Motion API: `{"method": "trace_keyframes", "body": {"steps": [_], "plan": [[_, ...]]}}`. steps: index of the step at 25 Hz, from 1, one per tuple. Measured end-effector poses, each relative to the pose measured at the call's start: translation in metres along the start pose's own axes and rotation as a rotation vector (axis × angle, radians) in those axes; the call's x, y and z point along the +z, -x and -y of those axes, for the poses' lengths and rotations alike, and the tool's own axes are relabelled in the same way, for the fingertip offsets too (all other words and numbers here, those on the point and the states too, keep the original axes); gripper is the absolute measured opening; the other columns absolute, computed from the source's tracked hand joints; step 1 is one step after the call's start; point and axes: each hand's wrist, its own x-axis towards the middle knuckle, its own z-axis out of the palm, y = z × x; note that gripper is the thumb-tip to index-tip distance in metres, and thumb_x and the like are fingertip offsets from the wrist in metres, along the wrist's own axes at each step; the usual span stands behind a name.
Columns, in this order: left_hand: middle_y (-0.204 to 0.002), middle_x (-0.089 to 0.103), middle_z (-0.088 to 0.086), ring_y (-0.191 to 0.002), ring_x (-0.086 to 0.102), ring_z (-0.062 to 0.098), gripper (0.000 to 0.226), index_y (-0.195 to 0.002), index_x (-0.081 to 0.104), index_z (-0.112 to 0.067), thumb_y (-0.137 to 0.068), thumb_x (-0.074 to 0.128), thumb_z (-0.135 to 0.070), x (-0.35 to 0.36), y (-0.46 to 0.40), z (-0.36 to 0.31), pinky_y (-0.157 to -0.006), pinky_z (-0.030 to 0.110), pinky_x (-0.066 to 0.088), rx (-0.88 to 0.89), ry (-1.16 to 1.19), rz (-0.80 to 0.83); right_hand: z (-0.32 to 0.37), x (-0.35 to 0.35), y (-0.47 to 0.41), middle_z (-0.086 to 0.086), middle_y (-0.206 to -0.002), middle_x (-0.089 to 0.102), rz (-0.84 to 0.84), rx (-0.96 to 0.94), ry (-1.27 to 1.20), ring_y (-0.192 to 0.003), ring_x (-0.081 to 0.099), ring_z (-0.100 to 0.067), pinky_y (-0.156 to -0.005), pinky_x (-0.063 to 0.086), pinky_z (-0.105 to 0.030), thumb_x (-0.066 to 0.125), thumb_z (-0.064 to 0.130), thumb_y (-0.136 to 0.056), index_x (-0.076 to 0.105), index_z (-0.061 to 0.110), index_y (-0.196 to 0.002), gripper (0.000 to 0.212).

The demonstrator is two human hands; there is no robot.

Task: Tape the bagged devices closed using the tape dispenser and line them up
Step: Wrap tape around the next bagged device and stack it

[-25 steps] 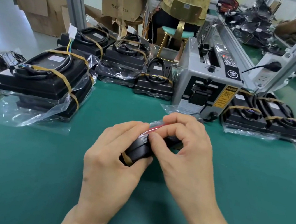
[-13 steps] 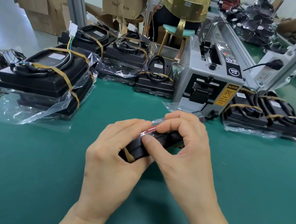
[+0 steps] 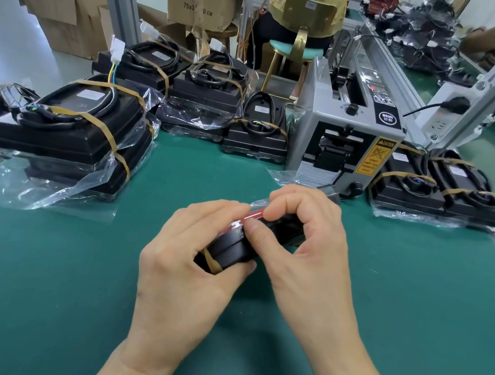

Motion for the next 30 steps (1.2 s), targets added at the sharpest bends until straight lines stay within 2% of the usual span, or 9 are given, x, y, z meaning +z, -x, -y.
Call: {"method": "trace_keyframes", "body": {"steps": [5,10,13,16,19,22,26,28,30], "plan": [[-0.109,0.065,-0.015,-0.106,0.062,0.018,0.058,-0.110,0.068,-0.027,-0.057,0.080,-0.008,-0.001,0.001,-0.001,-0.089,0.037,0.050,0.007,-0.021,0.016,-0.006,-0.003,-0.001,0.018,-0.096,0.058,-0.013,0.020,-0.038,-0.106,0.047,-0.001,-0.107,0.027,-0.057,0.067,0.006,-0.080,0.051,0.029,-0.073,0.029],[-0.108,0.066,-0.015,-0.104,0.063,0.018,0.051,-0.108,0.070,-0.024,-0.059,0.077,-0.009,-0.001,0.001,-0.001,-0.088,0.035,0.051,-0.010,-0.002,0.006,0.000,-0.001,0.001,0.016,-0.092,0.057,0.009,0.001,0.054,-0.108,0.045,-0.002,-0.108,0.027,-0.052,0.073,0.030,-0.067,0.048,0.033,-0.073,0.026],[-0.108,0.065,-0.016,-0.105,0.063,0.017,0.055,-0.108,0.068,-0.029,-0.058,0.078,-0.009,-0.002,-0.001,-0.002,-0.089,0.030,0.050,-0.015,-0.009,0.002,0.001,0.000,0.000,0.018,-0.094,0.056,0.006,0.011,0.095,-0.106,0.043,0.000,-0.109,0.020,-0.051,0.069,0.028,-0.072,0.044,0.034,-0.072,0.025],[-0.108,0.064,-0.019,-0.105,0.062,0.017,0.060,-0.108,0.066,-0.033,-0.056,0.079,-0.008,-0.005,-0.003,-0.002,-0.090,0.026,0.048,-0.008,-0.009,0.022,0.000,0.001,-0.003,0.017,-0.092,0.056,0.016,0.039,0.106,-0.108,0.040,0.002,-0.111,0.014,-0.051,0.068,0.015,-0.082,0.045,0.031,-0.073,0.029],[-0.108,0.064,-0.020,-0.105,0.062,0.012,0.062,-0.107,0.065,-0.037,-0.053,0.079,-0.010,-0.007,-0.003,-0.001,-0.090,0.020,0.046,-0.025,0.001,0.031,0.001,0.002,-0.005,0.018,-0.094,0.055,0.035,0.040,0.123,-0.108,0.035,0.011,-0.111,0.014,-0.050,0.061,0.009,-0.087,0.048,0.029,-0.076,0.027],[-0.107,0.064,-0.020,-0.104,0.061,0.008,0.059,-0.105,0.067,-0.034,-0.052,0.079,-0.010,-0.010,-0.004,-0.001,-0.088,0.012,0.043,-0.054,0.041,0.044,0.001,-0.003,-0.005,0.026,-0.100,0.052,0.021,0.034,0.088,-0.099,0.033,0.024,-0.112,0.018,-0.053,0.052,0.003,-0.089,0.053,0.031,-0.082,0.029],[-0.103,0.067,-0.019,-0.099,0.062,0.002,0.056,-0.101,0.070,-0.030,-0.050,0.080,-0.010,-0.023,-0.010,0.005,-0.081,0.006,0.042,-0.072,0.097,0.095,-0.006,-0.024,-0.005,0.022,-0.098,0.060,-0.056,-0.066,0.005,-0.106,0.052,-0.003,-0.107,0.028,-0.058,0.048,0.010,-0.083,0.058,0.033,-0.087,0.025],[-0.104,0.068,-0.017,-0.099,0.062,0.001,0.055,-0.100,0.071,-0.027,-0.048,0.081,-0.011,-0.035,-0.014,0.011,-0.084,0.006,0.043,-0.073,0.109,0.127,-0.014,-0.037,-0.007,0.025,-0.104,0.059,-0.059,-0.044,0.009,-0.114,0.052,-0.007,-0.111,0.027,-0.052,0.052,0.017,-0.083,0.059,0.035,-0.090,0.021],[-0.106,0.069,-0.012,-0.102,0.063,0.005,0.056,-0.100,0.072,-0.025,-0.047,0.082,-0.013,-0.046,-0.015,0.018,-0.090,0.010,0.044,-0.088,0.122,0.158,-0.023,-0.047,-0.009,0.032,-0.112,0.057,-0.018,0.040,0.018,-0.122,0.046,-0.002,-0.113,0.026,-0.033,0.057,0.029,-0.081,0.059,0.040,-0.099,0.022]]}}
